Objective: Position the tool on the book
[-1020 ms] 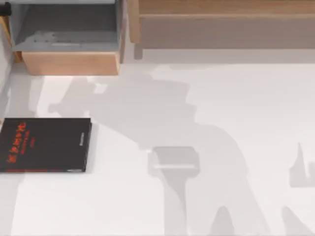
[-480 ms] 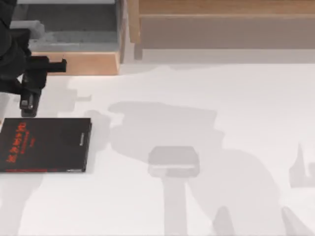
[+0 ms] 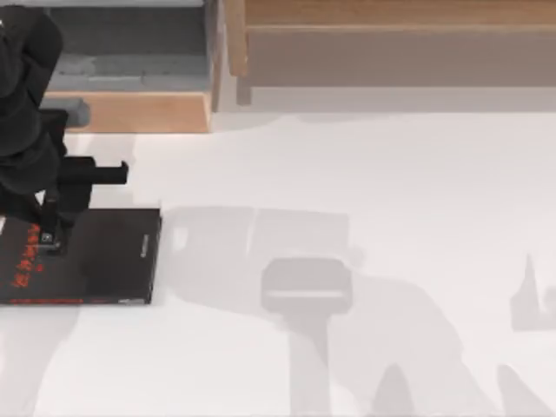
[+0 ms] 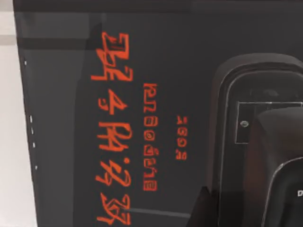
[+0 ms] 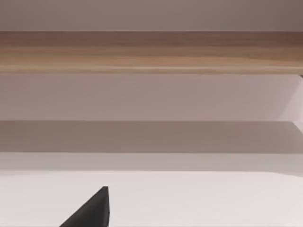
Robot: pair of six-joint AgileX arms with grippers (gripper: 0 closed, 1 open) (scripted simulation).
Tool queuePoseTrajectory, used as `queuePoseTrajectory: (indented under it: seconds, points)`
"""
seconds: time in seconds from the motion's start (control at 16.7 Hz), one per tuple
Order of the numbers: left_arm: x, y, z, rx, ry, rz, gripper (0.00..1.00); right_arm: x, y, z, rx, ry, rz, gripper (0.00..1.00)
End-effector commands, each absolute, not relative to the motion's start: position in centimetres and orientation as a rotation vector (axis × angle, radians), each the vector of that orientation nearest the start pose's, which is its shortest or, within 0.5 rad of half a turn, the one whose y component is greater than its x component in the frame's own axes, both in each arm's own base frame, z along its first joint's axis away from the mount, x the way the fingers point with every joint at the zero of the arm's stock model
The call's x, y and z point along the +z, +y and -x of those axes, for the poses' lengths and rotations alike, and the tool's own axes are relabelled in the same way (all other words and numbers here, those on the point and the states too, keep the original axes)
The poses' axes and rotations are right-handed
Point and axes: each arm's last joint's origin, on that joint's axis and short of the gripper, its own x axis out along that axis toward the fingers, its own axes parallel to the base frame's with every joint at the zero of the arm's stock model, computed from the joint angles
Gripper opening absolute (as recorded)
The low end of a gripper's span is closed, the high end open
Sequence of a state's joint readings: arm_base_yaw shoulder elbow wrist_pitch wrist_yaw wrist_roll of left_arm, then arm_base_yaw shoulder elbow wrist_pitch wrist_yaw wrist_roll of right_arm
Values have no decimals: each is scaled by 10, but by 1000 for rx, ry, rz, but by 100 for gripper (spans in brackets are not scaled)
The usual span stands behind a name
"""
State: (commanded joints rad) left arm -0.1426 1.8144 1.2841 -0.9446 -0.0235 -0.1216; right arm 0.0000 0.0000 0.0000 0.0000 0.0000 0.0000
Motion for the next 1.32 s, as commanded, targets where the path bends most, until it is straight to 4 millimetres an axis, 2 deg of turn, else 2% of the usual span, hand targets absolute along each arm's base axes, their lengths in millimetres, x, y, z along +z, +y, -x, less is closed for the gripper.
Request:
queuePoseTrajectory:
  seconds: [0.3, 0.66, 0.9, 1.32]
  points:
    - [183, -44, -339, -1, 1475, -18, 0, 160, -1, -106, 0, 0, 0, 100]
    - [156, -45, -340, -2, 1473, -20, 0, 160, -1, -106, 0, 0, 0, 100]
    - [155, -45, -340, -2, 1473, -20, 0, 160, -1, -106, 0, 0, 0, 100]
    - [155, -45, -340, -2, 1473, -20, 53, 160, -1, -106, 0, 0, 0, 100]
